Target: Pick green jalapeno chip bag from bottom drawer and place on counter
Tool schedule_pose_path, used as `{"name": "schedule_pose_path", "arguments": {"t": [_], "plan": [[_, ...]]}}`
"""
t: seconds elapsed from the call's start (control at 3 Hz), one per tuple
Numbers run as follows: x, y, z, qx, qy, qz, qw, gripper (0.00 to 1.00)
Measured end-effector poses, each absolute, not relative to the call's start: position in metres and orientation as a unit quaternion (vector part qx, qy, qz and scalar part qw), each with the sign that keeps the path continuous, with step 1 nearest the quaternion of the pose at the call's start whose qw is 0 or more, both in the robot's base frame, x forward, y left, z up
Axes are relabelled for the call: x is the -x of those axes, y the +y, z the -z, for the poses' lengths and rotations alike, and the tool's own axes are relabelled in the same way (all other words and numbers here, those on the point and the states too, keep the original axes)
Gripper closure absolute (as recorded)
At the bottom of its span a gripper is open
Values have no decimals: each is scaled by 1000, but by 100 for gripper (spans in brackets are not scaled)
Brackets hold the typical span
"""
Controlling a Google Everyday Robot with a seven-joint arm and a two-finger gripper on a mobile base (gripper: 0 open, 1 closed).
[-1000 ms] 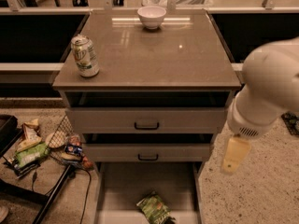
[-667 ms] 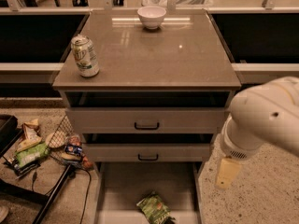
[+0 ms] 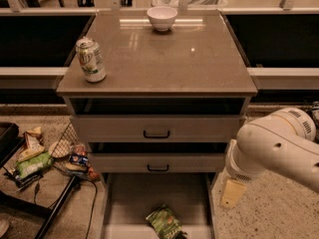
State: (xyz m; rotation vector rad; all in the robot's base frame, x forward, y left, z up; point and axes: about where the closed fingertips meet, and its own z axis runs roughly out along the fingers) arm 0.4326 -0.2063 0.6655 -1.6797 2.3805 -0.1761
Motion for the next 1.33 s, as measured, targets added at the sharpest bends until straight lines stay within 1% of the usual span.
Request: {"name": "schedule_pose_path", "arguments": {"t": [0.33, 0.67, 1.0, 1.33], "plan": [[-433, -179, -619, 570, 814, 26, 107, 0], [-428, -129, -542, 580, 809, -22, 96, 0], [-420, -57, -428, 575, 808, -91, 91, 0], [-421, -20, -366, 549, 820, -136, 92, 0]]}}
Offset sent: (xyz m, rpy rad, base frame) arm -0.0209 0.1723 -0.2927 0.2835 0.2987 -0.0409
